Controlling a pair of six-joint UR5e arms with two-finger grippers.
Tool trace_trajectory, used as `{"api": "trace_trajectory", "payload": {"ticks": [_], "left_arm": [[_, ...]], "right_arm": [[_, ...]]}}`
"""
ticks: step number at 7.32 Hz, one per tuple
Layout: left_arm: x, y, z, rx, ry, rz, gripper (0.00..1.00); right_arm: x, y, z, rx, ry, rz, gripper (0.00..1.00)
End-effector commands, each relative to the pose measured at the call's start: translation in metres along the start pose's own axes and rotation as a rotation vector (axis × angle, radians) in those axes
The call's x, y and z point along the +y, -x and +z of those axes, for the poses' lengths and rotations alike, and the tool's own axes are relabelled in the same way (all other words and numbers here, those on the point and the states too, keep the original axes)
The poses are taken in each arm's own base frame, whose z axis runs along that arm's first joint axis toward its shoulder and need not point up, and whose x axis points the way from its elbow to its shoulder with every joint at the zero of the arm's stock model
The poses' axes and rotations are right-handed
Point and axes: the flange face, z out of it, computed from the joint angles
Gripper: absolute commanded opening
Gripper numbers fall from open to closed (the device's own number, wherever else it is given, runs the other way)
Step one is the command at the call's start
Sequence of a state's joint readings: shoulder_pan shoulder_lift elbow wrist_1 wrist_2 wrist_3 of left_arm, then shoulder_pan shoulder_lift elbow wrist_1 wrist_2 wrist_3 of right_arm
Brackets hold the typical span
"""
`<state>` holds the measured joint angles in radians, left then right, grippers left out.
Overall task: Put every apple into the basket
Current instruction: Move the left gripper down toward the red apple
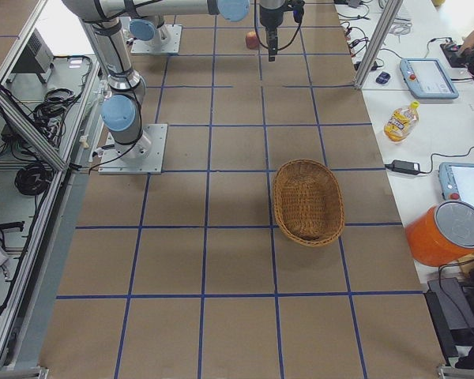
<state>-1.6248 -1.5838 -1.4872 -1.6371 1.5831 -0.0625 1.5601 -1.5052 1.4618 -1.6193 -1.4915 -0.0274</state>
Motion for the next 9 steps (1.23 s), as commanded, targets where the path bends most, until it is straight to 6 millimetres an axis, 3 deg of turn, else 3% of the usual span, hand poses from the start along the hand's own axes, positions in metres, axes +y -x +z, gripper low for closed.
{"api": "trace_trajectory", "payload": {"ticks": [1,3,4,6,7,8,9], "left_arm": [[-0.009,-0.002,0.009,0.007,0.012,0.001,1.0],[-0.002,-0.008,0.018,-0.005,0.027,0.029,1.0],[-0.012,-0.001,0.029,0.006,0.046,0.038,1.0],[-0.069,0.024,0.081,0.044,0.01,0.054,1.0],[-0.083,0.041,0.13,0.052,0.048,0.134,1.0],[-0.099,0.077,0.189,0.051,0.027,0.113,1.0],[-0.092,0.09,0.235,0.047,0.006,0.111,1.0]], "right_arm": [[0.0,0.0,0.0,0.001,0.003,0.0,1.0],[0.0,0.0,0.0,-0.001,0.003,0.0,1.0],[0.0,-0.001,0.001,0.001,0.004,0.002,1.0],[-0.001,-0.001,0.001,0.0,0.003,0.002,1.0],[0.0,-0.001,0.001,0.0,0.006,0.002,1.0],[0.0,-0.001,0.001,0.001,0.006,0.002,1.0],[-0.001,-0.001,0.001,0.001,0.003,0.002,1.0]]}}
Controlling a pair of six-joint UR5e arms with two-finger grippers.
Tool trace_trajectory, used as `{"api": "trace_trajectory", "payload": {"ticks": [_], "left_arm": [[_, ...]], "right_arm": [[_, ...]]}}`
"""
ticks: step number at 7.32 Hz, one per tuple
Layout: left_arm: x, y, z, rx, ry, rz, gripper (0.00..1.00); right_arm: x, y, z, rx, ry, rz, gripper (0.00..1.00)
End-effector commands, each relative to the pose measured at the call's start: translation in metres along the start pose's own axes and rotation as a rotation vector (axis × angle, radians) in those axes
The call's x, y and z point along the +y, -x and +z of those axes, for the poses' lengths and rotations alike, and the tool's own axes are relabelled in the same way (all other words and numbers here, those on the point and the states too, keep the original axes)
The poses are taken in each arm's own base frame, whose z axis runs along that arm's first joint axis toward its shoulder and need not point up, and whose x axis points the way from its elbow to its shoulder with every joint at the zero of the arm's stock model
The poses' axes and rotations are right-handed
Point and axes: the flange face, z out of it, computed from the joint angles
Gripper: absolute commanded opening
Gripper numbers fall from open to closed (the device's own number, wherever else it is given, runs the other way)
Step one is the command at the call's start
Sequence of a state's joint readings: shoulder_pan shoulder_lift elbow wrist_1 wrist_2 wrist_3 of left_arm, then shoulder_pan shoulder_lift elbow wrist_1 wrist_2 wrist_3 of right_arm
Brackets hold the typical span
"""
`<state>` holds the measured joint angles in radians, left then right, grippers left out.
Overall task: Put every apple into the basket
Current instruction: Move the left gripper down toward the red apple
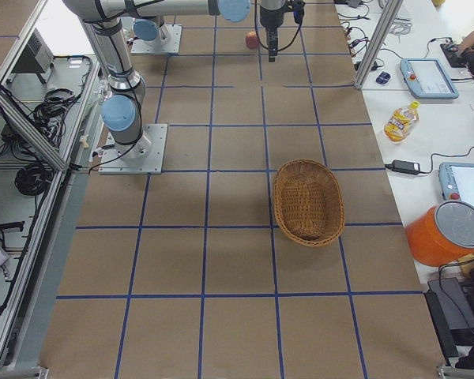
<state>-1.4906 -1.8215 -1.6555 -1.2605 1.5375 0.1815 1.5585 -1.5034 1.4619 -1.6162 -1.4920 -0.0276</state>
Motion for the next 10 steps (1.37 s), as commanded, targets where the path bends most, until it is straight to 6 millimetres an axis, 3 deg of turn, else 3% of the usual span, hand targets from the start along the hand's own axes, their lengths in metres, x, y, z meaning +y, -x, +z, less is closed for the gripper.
{"api": "trace_trajectory", "payload": {"ticks": [1,2,3,4,6,9,10], "left_arm": [[0.015,0.036,0.099,-0.014,-0.034,-0.019,1.0],[0.034,0.043,0.142,0.002,0.011,-0.031,1.0],[0.036,0.06,0.147,-0.008,-0.019,-0.039,1.0],[0.04,0.071,0.166,0.009,0.016,-0.036,1.0],[0.044,0.068,0.169,0.016,0.026,-0.068,1.0],[0.068,0.056,0.175,0.069,0.066,-0.113,1.0],[0.07,0.057,0.172,0.058,0.064,-0.113,0.82]], "right_arm": [[0.0,0.0,0.0,0.001,-0.001,0.0,1.0],[0.0,-0.001,0.0,0.001,-0.001,0.001,1.0],[0.0,0.0,0.0,0.001,-0.002,0.0,1.0],[0.0,0.0,0.0,0.001,-0.002,0.0,1.0],[0.0,0.0,0.0,0.001,-0.004,0.0,1.0],[0.0,0.0,0.0,-0.001,-0.002,0.0,1.0],[0.0,-0.001,0.0,0.001,-0.002,0.001,1.0]]}}
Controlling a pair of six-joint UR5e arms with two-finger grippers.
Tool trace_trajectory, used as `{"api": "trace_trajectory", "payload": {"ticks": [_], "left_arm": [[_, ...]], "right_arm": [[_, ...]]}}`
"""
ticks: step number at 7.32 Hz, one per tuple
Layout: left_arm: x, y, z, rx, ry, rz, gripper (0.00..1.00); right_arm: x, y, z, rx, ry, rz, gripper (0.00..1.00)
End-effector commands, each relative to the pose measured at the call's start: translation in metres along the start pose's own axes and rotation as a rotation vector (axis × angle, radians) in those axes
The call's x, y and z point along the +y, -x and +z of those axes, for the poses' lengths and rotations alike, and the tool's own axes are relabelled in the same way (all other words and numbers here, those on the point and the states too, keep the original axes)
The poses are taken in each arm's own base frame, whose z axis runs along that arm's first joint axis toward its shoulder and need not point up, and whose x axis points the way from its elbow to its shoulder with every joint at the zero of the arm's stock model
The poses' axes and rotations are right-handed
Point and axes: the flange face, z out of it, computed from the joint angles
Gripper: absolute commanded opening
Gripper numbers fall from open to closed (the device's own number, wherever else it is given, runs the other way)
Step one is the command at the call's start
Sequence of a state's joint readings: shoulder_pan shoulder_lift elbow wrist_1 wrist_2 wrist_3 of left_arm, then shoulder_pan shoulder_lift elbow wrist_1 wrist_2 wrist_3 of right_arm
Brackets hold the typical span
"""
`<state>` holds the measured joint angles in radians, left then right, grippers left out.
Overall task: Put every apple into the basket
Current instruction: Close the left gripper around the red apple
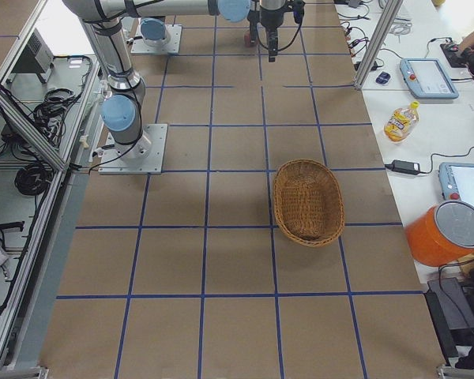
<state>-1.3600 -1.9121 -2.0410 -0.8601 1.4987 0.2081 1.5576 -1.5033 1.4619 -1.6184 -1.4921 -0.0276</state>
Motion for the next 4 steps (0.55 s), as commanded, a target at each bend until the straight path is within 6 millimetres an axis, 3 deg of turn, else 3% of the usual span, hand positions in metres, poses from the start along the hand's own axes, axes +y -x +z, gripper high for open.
{"api": "trace_trajectory", "payload": {"ticks": [1,3,4], "left_arm": [[0.002,-0.001,-0.012,-0.012,-0.017,0.006,0.11],[-0.003,-0.016,-0.045,-0.012,-0.067,0.022,0.0],[0.004,-0.057,-0.06,0.059,-0.091,-0.071,0.0]], "right_arm": [[0.0,0.0,0.0,0.0,-0.001,-0.001,1.0],[0.0,0.001,0.0,-0.003,-0.001,-0.001,1.0],[0.0,0.001,0.001,-0.003,0.0,-0.001,1.0]]}}
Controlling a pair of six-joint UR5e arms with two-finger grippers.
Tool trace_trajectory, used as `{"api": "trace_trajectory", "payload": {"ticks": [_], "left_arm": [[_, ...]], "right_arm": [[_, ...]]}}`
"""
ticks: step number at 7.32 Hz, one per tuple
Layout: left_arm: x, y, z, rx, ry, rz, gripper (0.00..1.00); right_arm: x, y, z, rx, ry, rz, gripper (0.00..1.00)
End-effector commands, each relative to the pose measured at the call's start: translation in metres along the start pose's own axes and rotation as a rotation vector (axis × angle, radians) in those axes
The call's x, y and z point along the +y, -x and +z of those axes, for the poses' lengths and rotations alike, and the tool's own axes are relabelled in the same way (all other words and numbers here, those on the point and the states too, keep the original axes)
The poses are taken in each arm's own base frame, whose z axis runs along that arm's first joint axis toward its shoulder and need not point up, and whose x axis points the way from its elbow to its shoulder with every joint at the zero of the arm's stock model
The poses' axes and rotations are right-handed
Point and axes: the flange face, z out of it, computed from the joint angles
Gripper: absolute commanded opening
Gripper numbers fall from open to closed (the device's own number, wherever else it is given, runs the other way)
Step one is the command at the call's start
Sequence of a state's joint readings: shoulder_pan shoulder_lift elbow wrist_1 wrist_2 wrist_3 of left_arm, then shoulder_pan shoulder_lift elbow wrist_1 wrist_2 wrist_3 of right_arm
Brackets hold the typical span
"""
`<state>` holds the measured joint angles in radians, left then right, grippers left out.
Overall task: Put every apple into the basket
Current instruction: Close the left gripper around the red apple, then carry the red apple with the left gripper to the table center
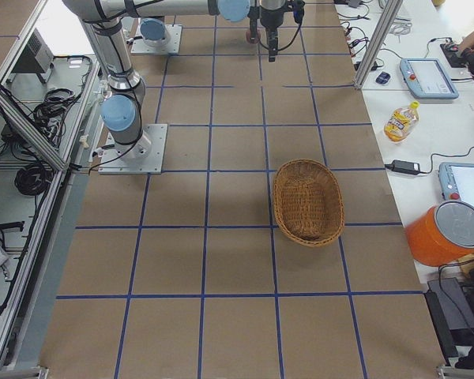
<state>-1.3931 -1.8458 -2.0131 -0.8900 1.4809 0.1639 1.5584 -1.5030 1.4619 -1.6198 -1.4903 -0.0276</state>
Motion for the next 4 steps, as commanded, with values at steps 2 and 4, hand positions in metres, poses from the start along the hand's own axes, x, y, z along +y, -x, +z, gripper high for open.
{"api": "trace_trajectory", "payload": {"ticks": [2,4], "left_arm": [[0.036,-0.162,-0.006,0.081,-0.007,-0.064,0.0],[0.056,-0.228,0.011,0.082,-0.01,-0.076,0.0]], "right_arm": [[0.0,0.0,0.001,0.001,0.001,0.0,1.0],[0.0,0.001,0.001,-0.001,0.001,-0.002,1.0]]}}
